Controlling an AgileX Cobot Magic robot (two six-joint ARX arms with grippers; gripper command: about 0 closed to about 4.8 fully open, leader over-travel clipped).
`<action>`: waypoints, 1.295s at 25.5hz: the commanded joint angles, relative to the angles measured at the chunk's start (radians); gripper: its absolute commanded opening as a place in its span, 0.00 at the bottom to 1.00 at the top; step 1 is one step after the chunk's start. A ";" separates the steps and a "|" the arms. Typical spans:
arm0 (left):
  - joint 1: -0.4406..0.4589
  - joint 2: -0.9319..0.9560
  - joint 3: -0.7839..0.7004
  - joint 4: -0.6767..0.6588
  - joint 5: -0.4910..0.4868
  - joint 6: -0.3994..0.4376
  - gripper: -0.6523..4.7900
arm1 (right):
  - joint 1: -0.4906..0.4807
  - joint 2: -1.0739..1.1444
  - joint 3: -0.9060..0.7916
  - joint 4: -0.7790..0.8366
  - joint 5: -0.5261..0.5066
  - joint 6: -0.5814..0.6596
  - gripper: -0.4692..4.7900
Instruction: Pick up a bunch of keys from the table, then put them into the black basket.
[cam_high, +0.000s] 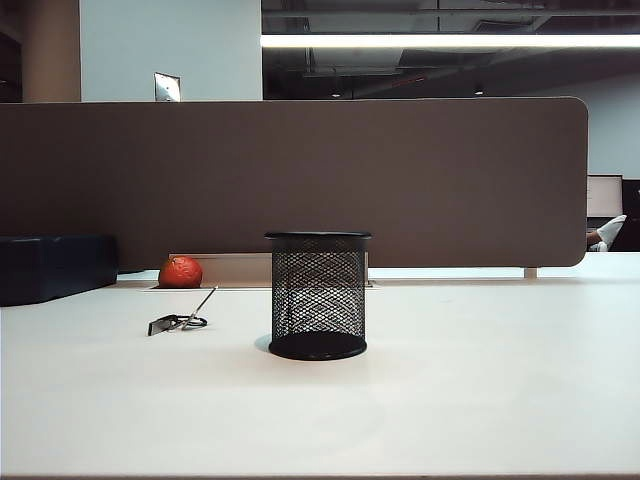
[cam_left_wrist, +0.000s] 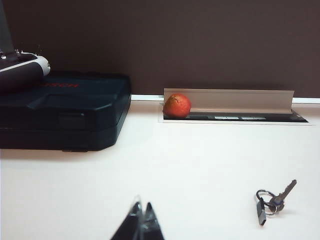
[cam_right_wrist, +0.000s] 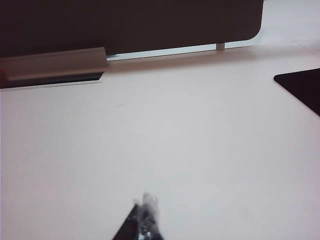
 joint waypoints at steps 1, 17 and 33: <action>-0.001 0.000 0.008 0.017 0.002 0.000 0.11 | 0.002 -0.003 0.007 0.044 -0.032 0.021 0.08; -0.001 0.002 0.229 -0.171 0.159 0.000 0.29 | 0.001 -0.002 0.409 -0.441 -0.087 0.028 0.08; -0.001 0.150 0.517 -0.299 0.420 -0.019 0.47 | 0.002 0.155 0.760 -0.658 -0.262 0.235 0.28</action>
